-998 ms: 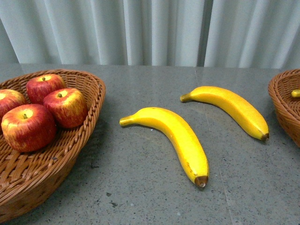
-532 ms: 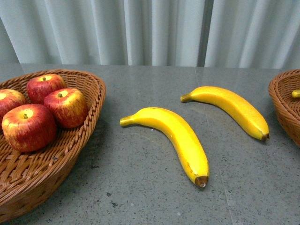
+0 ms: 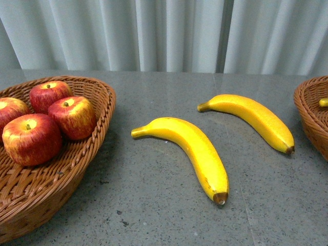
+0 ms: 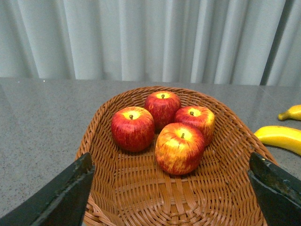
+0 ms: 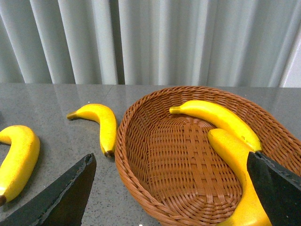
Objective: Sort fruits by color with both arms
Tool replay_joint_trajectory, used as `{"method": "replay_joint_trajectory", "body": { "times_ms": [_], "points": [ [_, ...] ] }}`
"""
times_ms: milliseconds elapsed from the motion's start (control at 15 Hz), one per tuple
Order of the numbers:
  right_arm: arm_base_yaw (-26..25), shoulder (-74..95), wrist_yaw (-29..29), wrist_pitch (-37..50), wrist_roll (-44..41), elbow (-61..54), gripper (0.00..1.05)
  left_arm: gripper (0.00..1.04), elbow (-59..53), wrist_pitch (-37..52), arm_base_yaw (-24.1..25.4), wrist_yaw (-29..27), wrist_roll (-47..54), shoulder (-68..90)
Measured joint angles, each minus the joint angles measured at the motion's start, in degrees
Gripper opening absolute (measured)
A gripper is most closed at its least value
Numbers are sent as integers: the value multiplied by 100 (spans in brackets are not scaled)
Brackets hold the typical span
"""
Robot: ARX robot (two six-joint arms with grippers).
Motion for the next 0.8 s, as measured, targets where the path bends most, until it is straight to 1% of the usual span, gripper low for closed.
{"method": "replay_joint_trajectory", "body": {
  "times_ms": [599, 665, 798],
  "points": [
    [-2, 0, -11, 7, 4, 0, 98, 98, 0, 0, 0, 0, 0, 0],
    [-28, 210, -374, 479, 201, 7, 98, 98, 0, 0, 0, 0, 0, 0],
    [398, 1606, -372, 1768, 304, 293, 98, 98, 0, 0, 0, 0, -2, 0]
  ]
}}
